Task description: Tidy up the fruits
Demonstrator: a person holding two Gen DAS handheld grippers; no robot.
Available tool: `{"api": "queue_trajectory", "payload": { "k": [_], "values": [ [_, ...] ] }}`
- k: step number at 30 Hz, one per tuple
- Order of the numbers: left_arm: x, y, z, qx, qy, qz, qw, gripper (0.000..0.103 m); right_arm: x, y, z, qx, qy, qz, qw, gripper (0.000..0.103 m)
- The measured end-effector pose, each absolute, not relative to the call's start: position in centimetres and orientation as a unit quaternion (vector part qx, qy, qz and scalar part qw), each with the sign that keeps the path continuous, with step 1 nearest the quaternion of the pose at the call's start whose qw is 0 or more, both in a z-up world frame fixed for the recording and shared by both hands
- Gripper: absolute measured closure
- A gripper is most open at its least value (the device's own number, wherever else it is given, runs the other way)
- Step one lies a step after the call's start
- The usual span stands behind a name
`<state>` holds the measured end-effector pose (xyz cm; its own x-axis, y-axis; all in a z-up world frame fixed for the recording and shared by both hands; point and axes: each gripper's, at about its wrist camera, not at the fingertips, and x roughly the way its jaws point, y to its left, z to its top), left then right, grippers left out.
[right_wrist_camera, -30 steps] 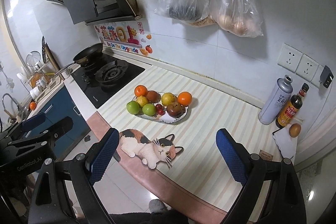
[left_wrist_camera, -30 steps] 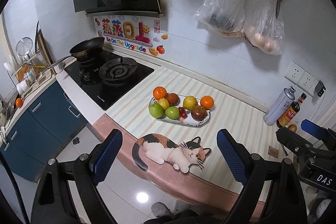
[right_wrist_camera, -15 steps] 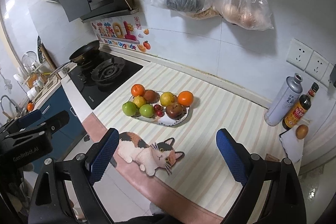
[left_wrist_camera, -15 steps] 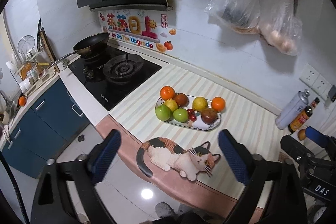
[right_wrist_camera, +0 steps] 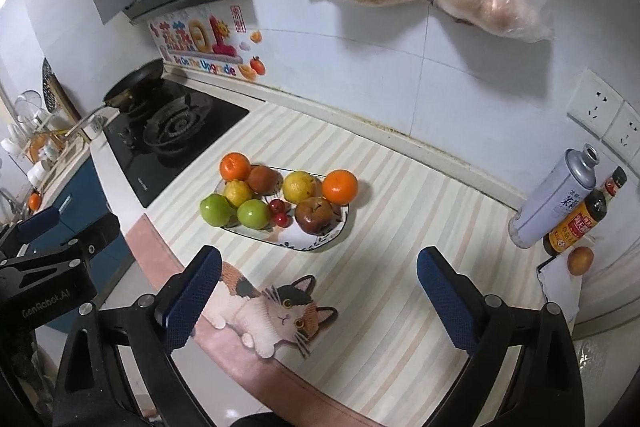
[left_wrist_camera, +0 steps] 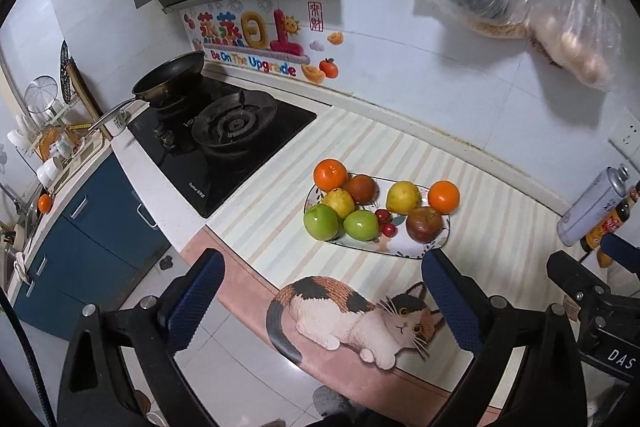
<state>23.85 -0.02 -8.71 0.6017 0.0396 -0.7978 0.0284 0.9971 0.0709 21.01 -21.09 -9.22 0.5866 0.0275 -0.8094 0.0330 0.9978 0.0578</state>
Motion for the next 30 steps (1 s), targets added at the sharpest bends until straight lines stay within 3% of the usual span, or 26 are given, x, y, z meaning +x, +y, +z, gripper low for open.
{"api": "queue_trajectory", "payload": {
  "k": [30],
  "values": [
    [26.7,-0.3,-10.8,0.021,0.468,0.005,0.883,0.002,24.7,-21.8,-12.1,0.027,0.481,0.003,0.876,0.003]
  ]
}}
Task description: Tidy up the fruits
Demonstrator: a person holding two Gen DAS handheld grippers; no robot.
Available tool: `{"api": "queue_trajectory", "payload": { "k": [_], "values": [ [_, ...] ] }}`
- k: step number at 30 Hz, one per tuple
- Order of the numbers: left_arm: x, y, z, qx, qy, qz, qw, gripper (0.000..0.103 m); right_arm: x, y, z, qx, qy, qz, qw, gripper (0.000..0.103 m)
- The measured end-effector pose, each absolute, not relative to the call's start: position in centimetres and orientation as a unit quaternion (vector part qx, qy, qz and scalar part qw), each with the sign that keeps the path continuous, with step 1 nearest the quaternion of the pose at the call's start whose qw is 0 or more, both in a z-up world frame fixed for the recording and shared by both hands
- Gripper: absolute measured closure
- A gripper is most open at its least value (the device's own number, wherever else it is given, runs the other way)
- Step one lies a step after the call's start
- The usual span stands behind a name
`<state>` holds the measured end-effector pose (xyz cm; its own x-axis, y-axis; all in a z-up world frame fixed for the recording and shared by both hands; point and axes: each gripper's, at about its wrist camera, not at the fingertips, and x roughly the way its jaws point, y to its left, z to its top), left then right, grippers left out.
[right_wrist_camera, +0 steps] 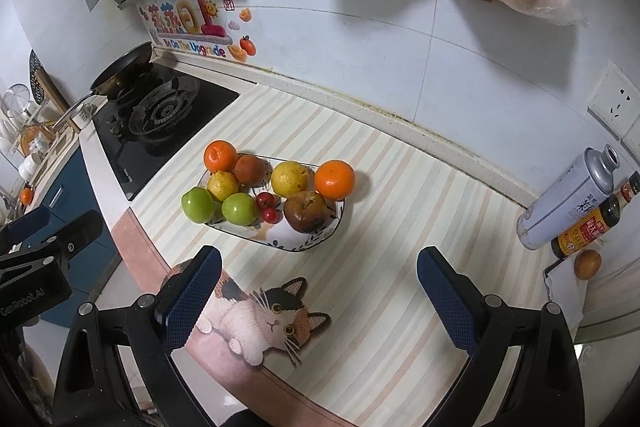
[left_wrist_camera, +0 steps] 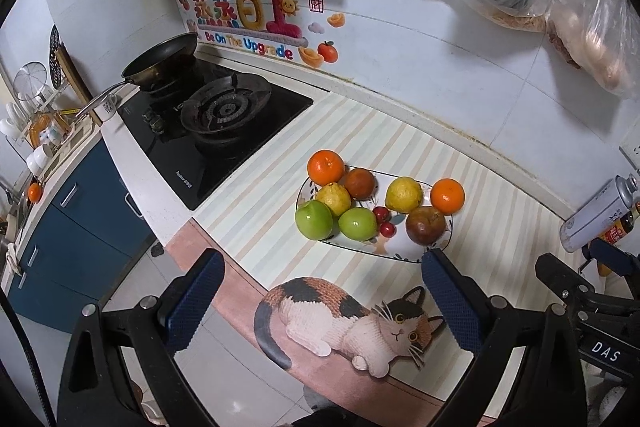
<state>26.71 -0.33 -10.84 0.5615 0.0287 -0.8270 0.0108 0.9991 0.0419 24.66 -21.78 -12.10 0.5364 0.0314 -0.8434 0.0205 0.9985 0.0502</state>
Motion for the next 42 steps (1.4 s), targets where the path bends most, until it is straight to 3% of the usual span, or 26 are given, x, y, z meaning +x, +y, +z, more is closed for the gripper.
{"api": "queue_trajectory", "payload": {
  "k": [42],
  "values": [
    [25.6,-0.4,-9.8,0.026,0.464,-0.001,0.886,0.002,23.1,-21.7,-10.7,0.031,0.476,-0.001,0.879,0.003]
  ]
}}
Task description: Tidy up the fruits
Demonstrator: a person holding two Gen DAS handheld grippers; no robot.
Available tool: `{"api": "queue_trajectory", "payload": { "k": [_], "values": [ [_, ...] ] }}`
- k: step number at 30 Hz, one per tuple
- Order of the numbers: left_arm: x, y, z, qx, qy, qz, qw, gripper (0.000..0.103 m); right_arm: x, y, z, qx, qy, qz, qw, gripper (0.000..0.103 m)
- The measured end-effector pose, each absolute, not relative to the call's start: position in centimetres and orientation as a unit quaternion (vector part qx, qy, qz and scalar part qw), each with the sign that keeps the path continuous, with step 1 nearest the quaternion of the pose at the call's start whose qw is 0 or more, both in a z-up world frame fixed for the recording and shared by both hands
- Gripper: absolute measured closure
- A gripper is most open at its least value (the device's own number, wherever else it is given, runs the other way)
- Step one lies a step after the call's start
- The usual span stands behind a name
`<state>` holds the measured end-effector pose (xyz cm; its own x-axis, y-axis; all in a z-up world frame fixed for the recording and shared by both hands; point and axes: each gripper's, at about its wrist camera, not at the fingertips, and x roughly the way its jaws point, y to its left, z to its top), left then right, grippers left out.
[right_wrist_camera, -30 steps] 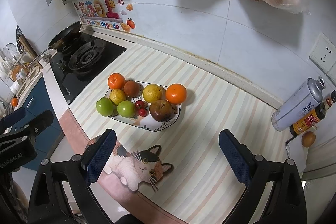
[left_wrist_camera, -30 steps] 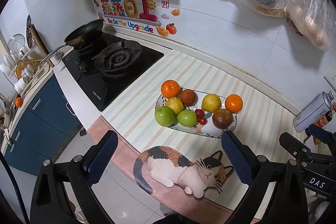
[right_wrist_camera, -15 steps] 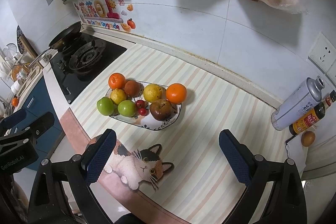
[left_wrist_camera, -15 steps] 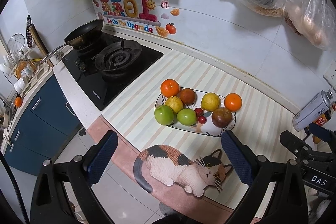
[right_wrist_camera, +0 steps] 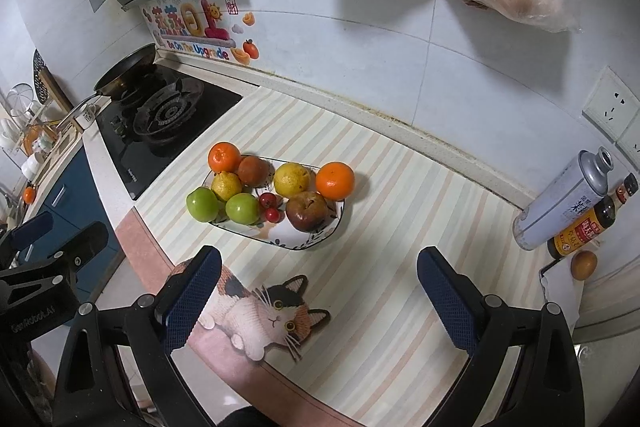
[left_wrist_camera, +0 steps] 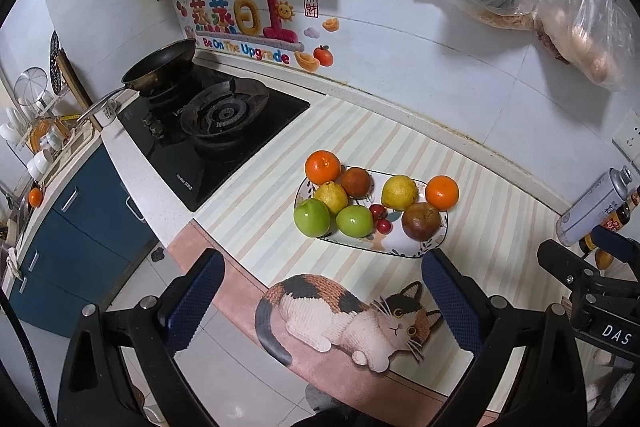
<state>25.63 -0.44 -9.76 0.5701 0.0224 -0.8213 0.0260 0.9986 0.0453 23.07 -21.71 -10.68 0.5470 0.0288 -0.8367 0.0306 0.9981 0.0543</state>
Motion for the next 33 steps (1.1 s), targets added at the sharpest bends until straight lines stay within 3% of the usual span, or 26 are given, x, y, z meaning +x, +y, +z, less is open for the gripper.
{"api": "queue_trajectory", "payload": {
  "k": [33],
  "values": [
    [25.82,-1.43,-9.69,0.033,0.465,-0.013,0.885,0.002,22.97,-22.18,-10.15,0.034,0.477,0.003,0.878,0.003]
  ]
}}
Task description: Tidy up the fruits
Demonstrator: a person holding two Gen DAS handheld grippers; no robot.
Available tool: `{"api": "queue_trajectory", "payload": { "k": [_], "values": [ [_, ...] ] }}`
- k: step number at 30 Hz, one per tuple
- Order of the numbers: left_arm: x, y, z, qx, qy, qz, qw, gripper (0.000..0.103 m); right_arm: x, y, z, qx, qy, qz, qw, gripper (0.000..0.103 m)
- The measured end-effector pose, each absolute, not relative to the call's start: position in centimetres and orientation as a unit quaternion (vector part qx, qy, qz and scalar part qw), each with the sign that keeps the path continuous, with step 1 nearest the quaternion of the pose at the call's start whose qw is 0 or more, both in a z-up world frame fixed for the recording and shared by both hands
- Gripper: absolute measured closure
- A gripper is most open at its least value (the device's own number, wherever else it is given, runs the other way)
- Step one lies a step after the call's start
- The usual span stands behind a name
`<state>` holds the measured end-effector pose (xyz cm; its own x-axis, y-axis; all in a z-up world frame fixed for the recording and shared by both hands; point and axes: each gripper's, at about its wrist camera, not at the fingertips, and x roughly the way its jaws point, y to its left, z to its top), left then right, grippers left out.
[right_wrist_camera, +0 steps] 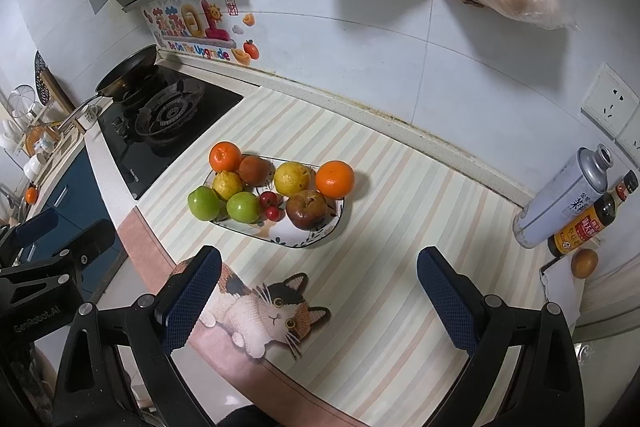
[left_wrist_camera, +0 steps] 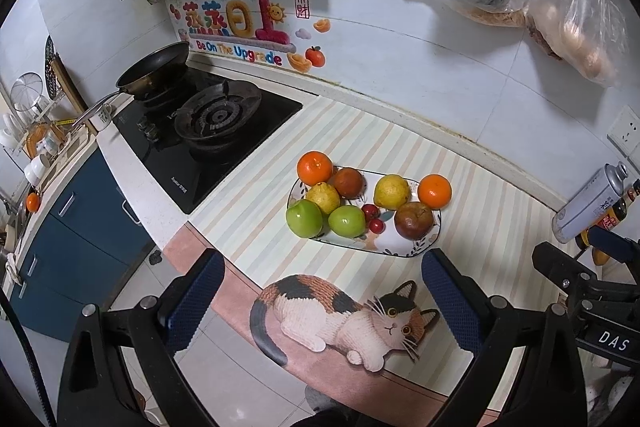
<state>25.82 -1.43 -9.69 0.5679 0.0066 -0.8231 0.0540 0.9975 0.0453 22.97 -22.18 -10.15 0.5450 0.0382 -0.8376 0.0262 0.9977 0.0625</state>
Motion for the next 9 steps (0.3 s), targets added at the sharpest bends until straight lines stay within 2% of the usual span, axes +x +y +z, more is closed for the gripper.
{"api": "queue_trajectory", "payload": {
  "k": [9],
  "values": [
    [25.79,-1.72,-9.92,0.034,0.462,-0.016,0.886,0.002,22.89,-22.27,-10.17,0.035,0.476,0.003,0.878,0.003]
  ]
}}
